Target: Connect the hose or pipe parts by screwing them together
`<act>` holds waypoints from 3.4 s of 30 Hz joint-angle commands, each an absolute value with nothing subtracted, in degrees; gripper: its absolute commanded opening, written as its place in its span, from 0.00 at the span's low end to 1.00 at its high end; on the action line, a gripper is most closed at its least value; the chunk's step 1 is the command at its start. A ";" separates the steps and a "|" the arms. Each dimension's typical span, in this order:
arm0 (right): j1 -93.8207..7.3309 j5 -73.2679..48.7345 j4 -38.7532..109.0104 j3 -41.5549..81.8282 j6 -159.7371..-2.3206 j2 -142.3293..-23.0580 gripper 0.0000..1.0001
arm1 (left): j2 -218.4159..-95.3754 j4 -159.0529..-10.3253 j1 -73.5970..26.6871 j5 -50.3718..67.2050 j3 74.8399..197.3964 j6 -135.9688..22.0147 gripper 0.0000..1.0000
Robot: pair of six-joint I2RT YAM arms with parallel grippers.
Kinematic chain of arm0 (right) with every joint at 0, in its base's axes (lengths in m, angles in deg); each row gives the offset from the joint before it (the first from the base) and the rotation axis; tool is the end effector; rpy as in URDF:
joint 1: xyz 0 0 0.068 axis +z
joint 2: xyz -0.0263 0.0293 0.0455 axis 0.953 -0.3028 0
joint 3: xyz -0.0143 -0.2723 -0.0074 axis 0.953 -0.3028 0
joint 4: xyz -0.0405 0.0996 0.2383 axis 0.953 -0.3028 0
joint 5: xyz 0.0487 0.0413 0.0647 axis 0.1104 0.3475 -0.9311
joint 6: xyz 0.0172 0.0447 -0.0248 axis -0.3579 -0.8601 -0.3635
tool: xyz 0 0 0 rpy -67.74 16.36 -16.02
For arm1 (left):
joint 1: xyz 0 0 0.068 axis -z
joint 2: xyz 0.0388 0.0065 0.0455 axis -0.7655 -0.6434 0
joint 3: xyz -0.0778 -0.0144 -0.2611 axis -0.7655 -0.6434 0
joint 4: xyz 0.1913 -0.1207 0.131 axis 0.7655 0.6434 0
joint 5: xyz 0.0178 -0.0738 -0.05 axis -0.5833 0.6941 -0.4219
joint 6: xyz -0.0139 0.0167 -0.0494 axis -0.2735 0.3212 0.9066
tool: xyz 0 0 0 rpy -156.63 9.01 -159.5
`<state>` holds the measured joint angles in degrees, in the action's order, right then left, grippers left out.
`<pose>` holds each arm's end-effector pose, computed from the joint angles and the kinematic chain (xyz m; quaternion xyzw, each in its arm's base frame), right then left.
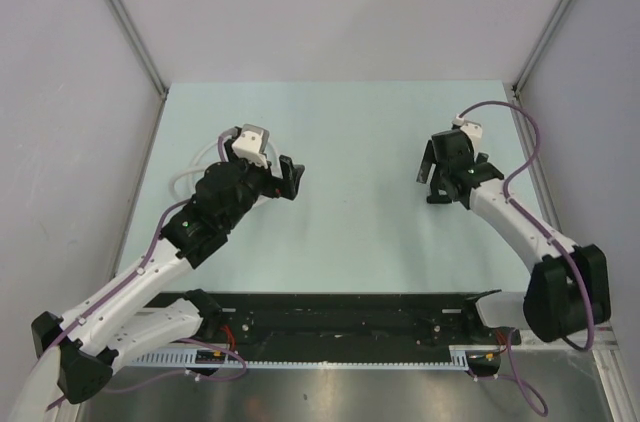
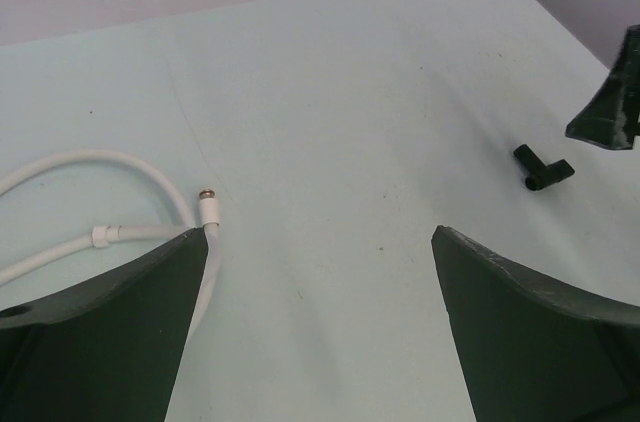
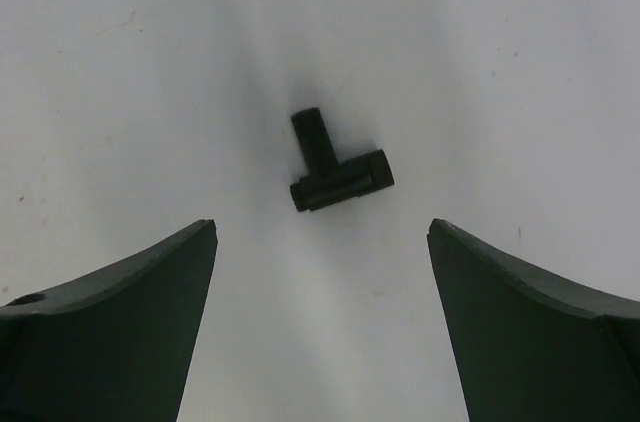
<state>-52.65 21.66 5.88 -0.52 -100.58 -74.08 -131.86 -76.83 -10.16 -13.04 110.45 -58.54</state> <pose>0.2538 0.0742 0.2709 0.1351 0.9008 -0.0562 0.4089 0.1644 -0.1263 0.3419 0.1234 0.7524 -0.1903 0.6184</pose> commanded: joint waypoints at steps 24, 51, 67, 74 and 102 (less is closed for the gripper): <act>-64.82 -11.83 19.03 2.77 -96.18 -99.70 0.55 | -131.67 -76.87 -10.05 -12.15 113.17 -57.83 1.00; -55.32 6.45 10.59 4.27 -94.25 -98.91 0.27 | -132.29 -76.70 -10.05 -12.41 113.08 -58.10 1.00; -57.34 2.23 3.74 8.31 -82.31 -98.72 0.51 | -132.64 -76.52 -10.05 -12.06 113.17 -58.10 1.00; -56.90 1.26 3.20 8.57 -81.60 -101.02 0.43 | -132.64 -76.43 -10.05 -12.15 113.17 -58.19 1.00; -49.53 -4.01 5.04 8.66 -78.00 -99.26 0.38 | -132.20 -76.35 -10.05 -11.80 113.25 -58.10 1.00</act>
